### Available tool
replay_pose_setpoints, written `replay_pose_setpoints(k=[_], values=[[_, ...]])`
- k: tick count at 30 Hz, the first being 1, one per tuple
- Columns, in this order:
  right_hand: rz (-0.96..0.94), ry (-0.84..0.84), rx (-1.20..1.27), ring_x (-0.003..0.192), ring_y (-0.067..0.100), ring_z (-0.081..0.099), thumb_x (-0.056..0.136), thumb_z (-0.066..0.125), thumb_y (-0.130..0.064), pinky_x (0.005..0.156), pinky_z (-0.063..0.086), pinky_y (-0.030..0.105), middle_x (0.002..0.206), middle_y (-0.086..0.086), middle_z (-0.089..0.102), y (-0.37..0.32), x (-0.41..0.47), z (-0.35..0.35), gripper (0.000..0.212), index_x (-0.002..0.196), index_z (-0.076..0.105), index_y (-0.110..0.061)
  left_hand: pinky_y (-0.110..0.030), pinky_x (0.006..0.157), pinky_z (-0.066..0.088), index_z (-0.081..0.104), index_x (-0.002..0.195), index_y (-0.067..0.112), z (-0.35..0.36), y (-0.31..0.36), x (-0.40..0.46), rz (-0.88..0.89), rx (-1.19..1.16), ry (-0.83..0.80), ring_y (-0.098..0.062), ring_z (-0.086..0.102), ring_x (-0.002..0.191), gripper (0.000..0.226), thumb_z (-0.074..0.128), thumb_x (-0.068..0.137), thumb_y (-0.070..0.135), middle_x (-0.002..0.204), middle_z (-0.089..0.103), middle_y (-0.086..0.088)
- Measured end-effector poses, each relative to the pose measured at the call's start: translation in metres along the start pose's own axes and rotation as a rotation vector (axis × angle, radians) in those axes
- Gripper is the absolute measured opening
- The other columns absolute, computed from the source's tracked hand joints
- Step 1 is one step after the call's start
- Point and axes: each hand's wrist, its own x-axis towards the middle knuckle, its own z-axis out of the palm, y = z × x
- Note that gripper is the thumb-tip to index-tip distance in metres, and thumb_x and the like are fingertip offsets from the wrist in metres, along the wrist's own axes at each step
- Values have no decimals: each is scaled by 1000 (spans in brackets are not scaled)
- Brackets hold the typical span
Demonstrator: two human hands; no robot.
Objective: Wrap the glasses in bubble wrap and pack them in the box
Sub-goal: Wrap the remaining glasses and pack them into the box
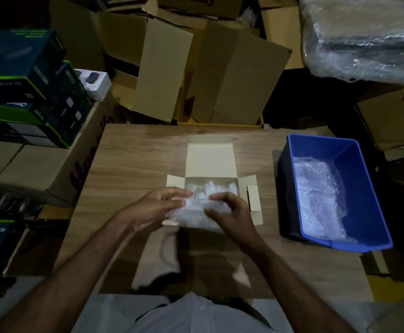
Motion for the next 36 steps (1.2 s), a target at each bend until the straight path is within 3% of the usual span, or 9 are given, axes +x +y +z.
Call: replay_pose_setpoints(k=[4,7,10,14,19,24,27,30,36], values=[[17,20,-16,94,27,74,91,73,-7,67,64,45,114,6,67,7,4,6,25,114,64,-9,-53,88,59,61,130,32,-16,2,23,56,485,7,-32,69,107,37,69,94,28,121,69,-10],[29,46,-26,86,26,76,93,69,-3,68,64,45,107,11,70,18,7,14,14,107,69,-6,-66,73,57,66,111,35,-25,3,42,98,616,-31,-45,69,95,21,65,91,41,109,69,-17],[40,120,-104,100,12,70,86,76,-7,81,61,32,114,2,67,30,8,27,18,103,75,-13,-59,67,60,68,95,33,-29,7,59,211,738,16,-35,71,86,15,64,95,18,103,67,-11],[143,116,-189,103,8,63,94,70,-23,75,54,16,115,-4,60,43,9,43,17,108,73,-15,-35,74,57,66,77,33,-30,16,82,421,1108,106,-7,56,91,26,67,87,9,101,53,8],[108,153,-436,92,-2,66,90,74,-24,78,57,17,107,-11,69,50,15,62,25,114,71,-21,-32,67,45,71,80,29,-27,19,106,603,1622,46,-13,50,82,19,78,78,10,88,56,7],[139,79,-603,93,8,63,97,65,-31,81,54,24,113,-1,67,48,20,73,27,119,72,-18,-41,80,48,76,87,25,-27,17,118,621,1789,-68,-19,56,89,10,68,86,20,93,63,4],[168,-18,-739,99,16,51,100,57,-31,81,43,25,113,7,52,48,20,77,32,128,68,-19,-42,90,40,76,90,25,-32,12,120,532,1890,-137,-19,51,96,28,50,90,36,102,64,6],[134,-40,-845,103,21,49,100,56,-31,85,47,31,112,8,51,49,18,76,33,129,68,-20,-40,91,32,75,91,25,-38,4,119,475,1920,-125,-18,47,99,42,40,84,48,101,67,9],[147,3,-777,95,11,63,91,69,-20,80,52,24,111,1,67,46,23,57,25,114,75,-22,-44,106,27,61,133,26,-27,-6,102,362,1858,-10,-23,43,123,77,60,73,74,134,57,3]])
